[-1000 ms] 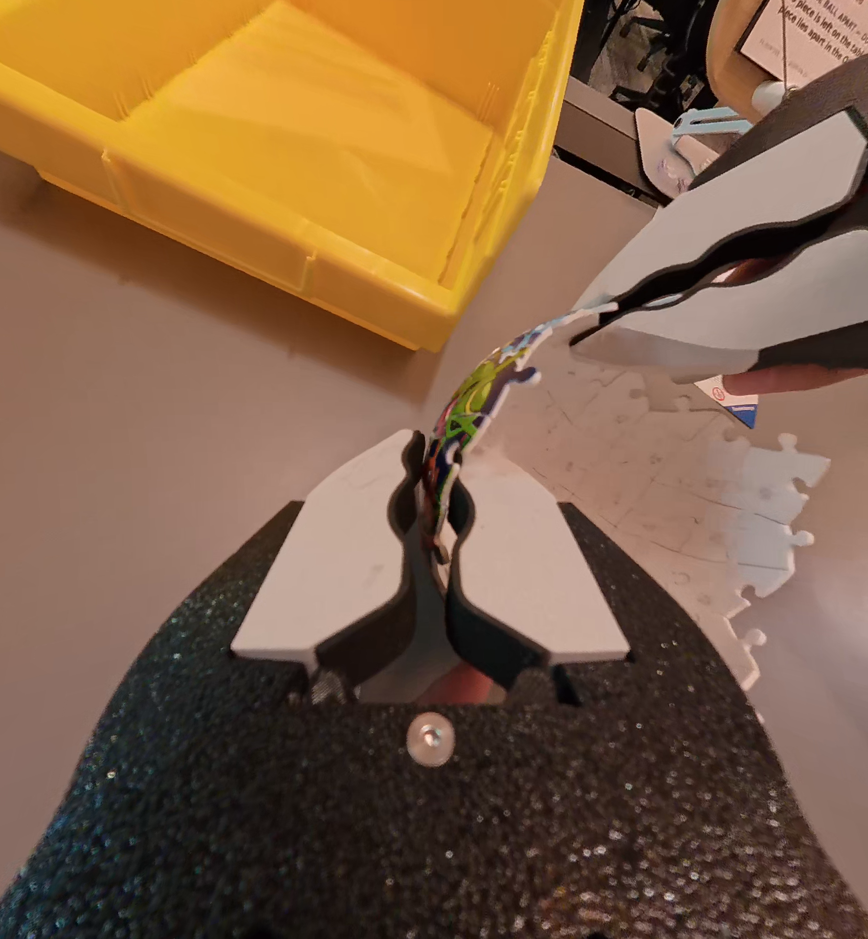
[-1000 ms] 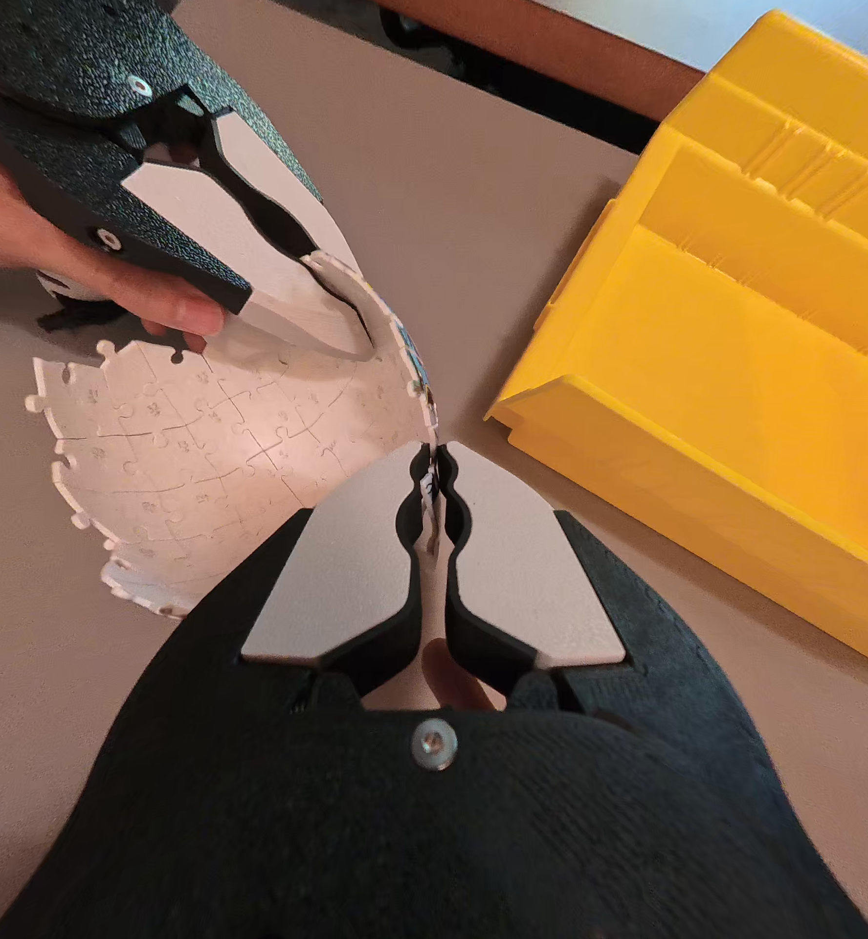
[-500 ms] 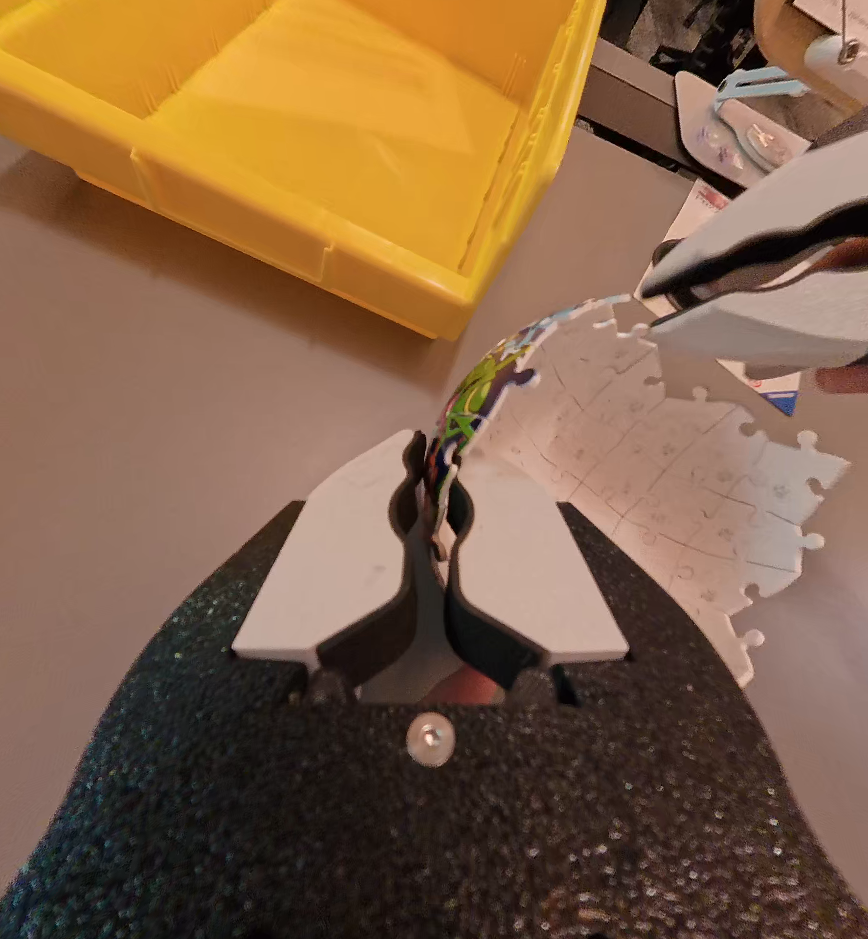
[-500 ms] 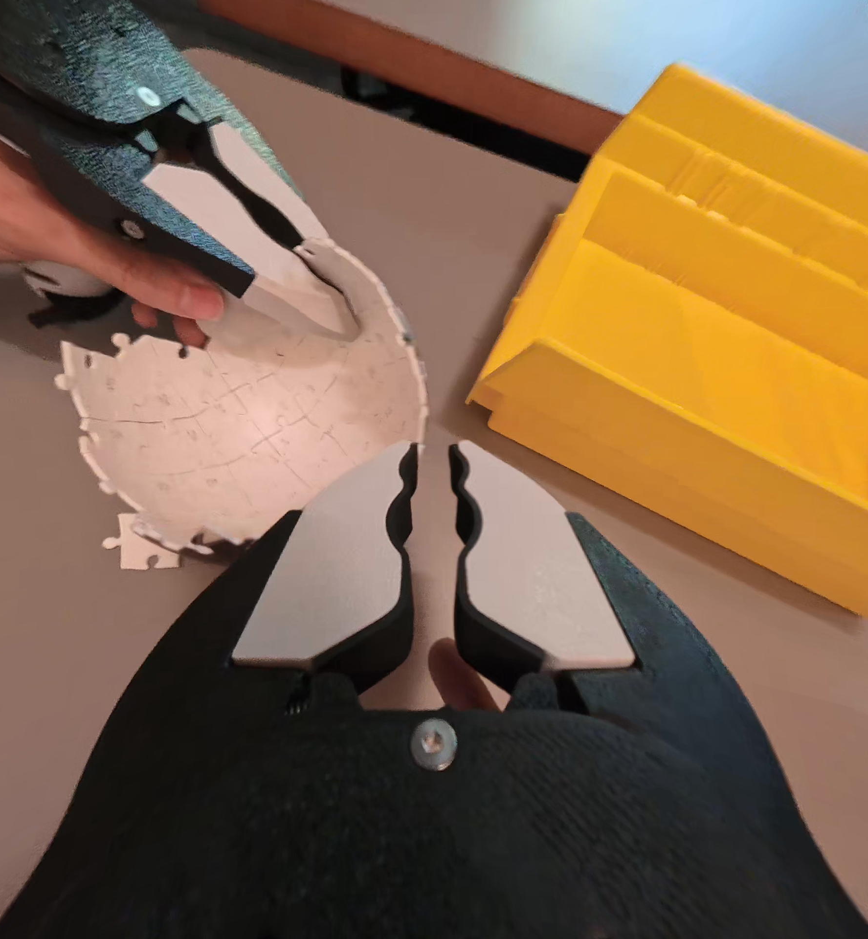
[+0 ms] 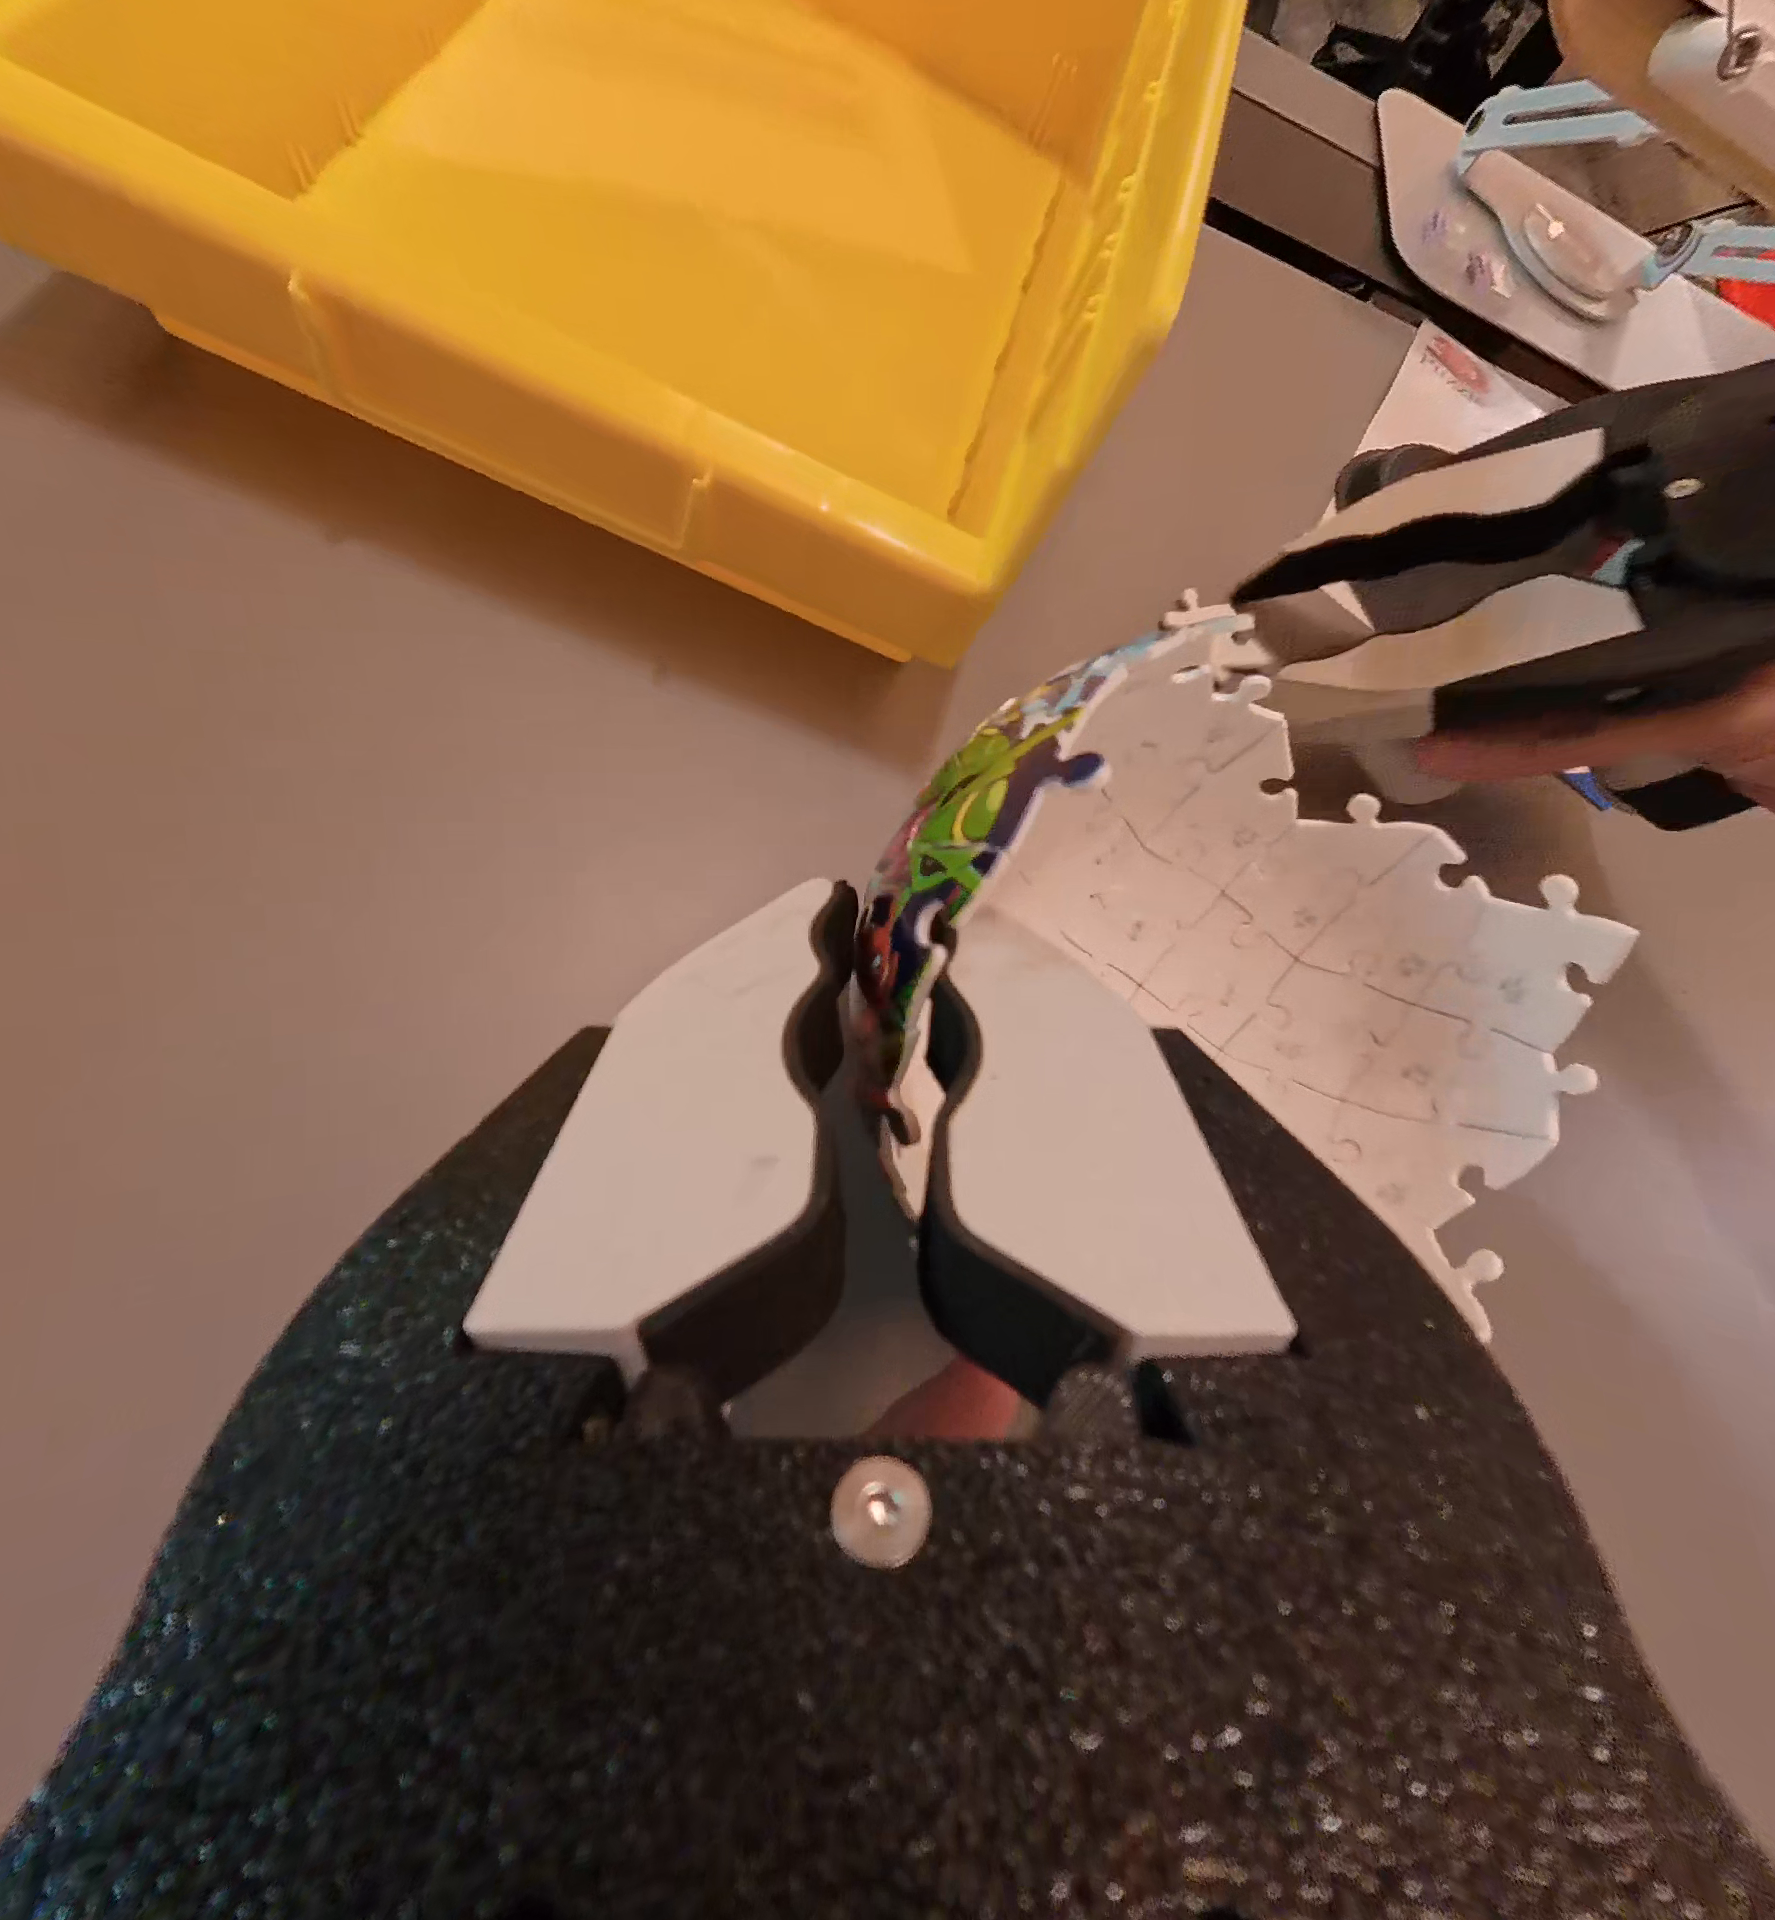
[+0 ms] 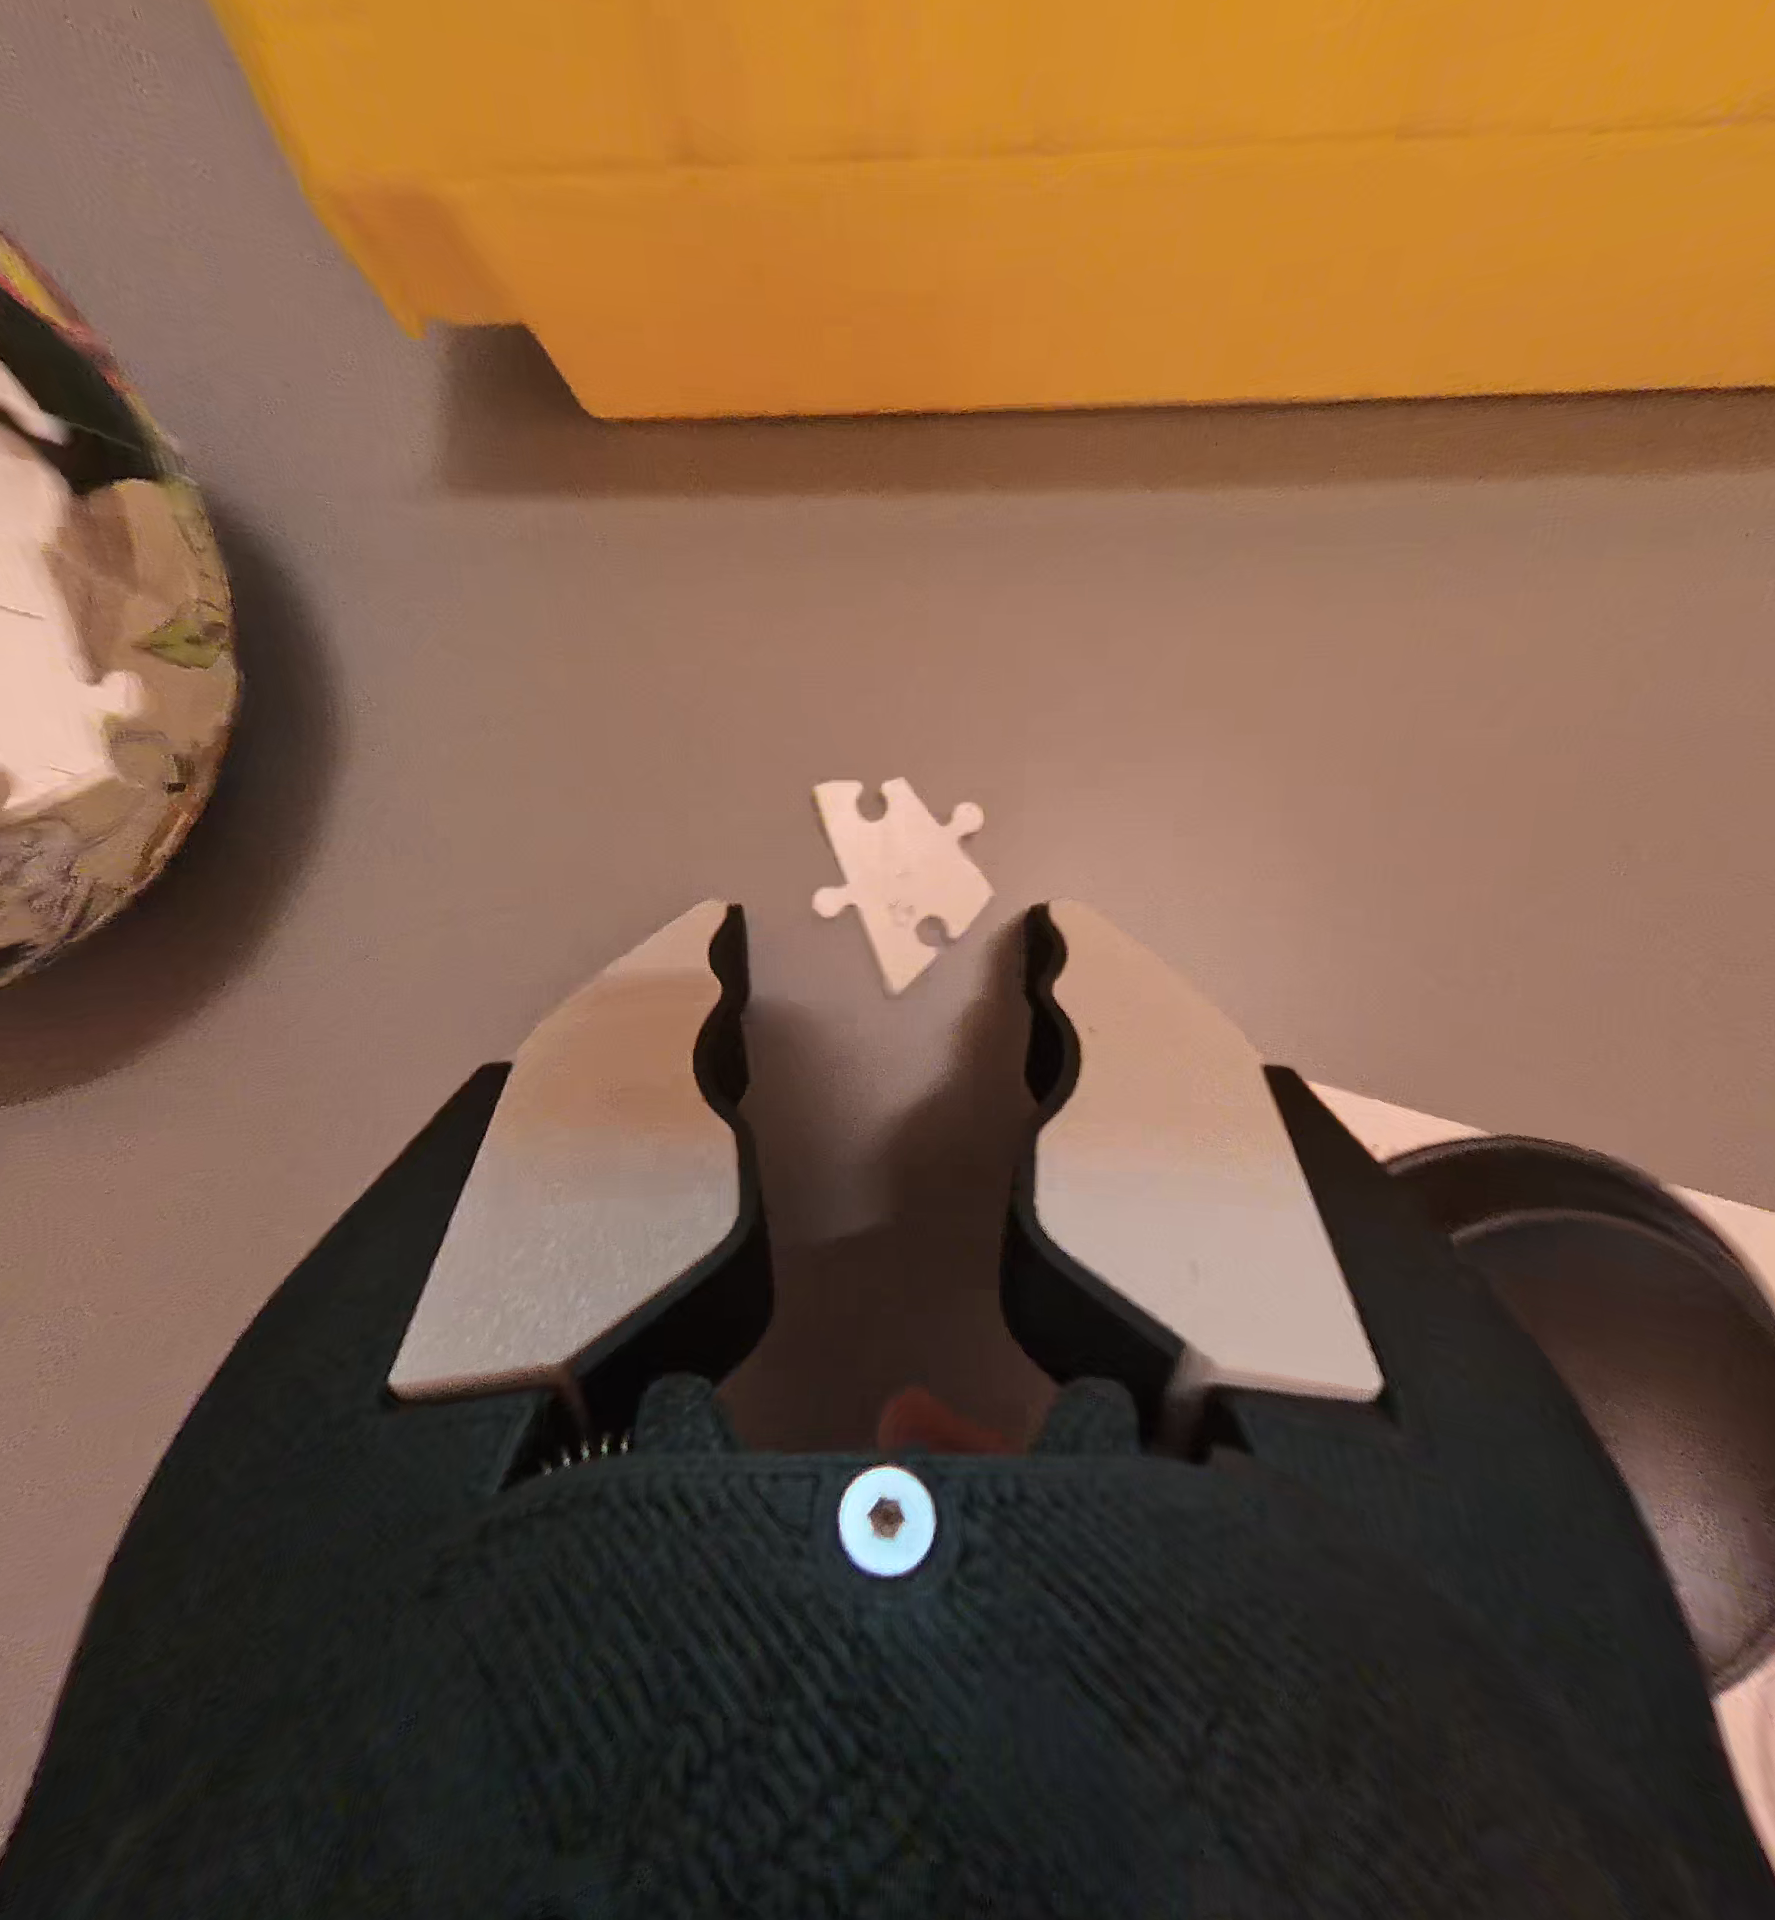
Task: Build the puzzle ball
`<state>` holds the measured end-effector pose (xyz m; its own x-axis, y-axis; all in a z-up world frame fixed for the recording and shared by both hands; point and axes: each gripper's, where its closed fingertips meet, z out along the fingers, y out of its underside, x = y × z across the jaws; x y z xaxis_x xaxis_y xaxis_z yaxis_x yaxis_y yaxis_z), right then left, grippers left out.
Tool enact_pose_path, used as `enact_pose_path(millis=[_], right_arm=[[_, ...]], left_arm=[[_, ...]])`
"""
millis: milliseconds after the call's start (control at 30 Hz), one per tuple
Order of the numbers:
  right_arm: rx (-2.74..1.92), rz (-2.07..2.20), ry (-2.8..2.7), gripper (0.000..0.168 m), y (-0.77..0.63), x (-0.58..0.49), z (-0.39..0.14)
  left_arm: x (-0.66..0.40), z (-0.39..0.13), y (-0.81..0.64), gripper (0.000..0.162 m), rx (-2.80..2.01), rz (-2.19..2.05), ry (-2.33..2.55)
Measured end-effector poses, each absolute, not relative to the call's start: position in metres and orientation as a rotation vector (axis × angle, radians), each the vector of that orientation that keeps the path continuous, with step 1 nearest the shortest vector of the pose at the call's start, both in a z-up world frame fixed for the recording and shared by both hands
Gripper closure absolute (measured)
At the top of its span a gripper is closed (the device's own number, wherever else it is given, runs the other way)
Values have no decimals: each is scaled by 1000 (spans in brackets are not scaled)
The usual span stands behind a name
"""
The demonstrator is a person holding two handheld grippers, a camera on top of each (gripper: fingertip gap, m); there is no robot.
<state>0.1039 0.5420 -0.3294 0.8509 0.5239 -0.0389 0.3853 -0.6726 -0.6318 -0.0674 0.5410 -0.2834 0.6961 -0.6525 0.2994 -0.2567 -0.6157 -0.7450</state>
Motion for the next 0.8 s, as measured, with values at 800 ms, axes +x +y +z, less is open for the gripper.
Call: enact_pose_path(millis=[800], right_arm=[[-2281,-200,-1046,168,504,124,-295]], left_arm=[[-66,-274,531,121,-2188,-762,790]])
